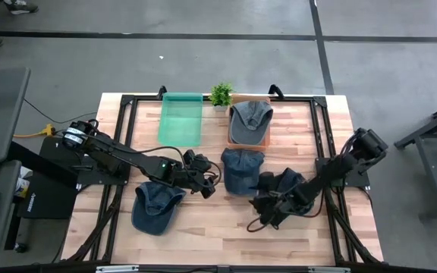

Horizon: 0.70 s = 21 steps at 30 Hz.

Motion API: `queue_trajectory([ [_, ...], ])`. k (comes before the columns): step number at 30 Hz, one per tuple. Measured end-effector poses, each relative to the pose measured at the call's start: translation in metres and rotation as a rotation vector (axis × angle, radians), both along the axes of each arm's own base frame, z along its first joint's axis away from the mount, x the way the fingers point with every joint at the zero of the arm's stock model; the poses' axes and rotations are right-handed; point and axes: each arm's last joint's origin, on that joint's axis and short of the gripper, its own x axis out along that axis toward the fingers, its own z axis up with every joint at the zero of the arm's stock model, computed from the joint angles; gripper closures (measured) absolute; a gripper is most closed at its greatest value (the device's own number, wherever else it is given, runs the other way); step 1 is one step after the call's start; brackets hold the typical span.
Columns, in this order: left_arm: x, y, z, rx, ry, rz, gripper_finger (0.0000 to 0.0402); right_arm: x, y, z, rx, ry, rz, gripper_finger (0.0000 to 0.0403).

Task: Pick & Place hat
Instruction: Put the middle dark gray cap into the green bin

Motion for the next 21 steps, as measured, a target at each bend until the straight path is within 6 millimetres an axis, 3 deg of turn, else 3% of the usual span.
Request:
queue_trajectory([
  [13, 0.000, 0.000, 0.000, -0.002, -0.002, 0.002, 0.0131, 0.013, -0.001, -0.024, -0.118, -0.033, -0.031, 0.0156],
  [21, 0.000, 0.000, 0.000, -0.012, -0.010, 0.005, 0.0131, 0.015, -0.007, -0.025, -0.158, -0.062, -0.104, 0.0156],
])
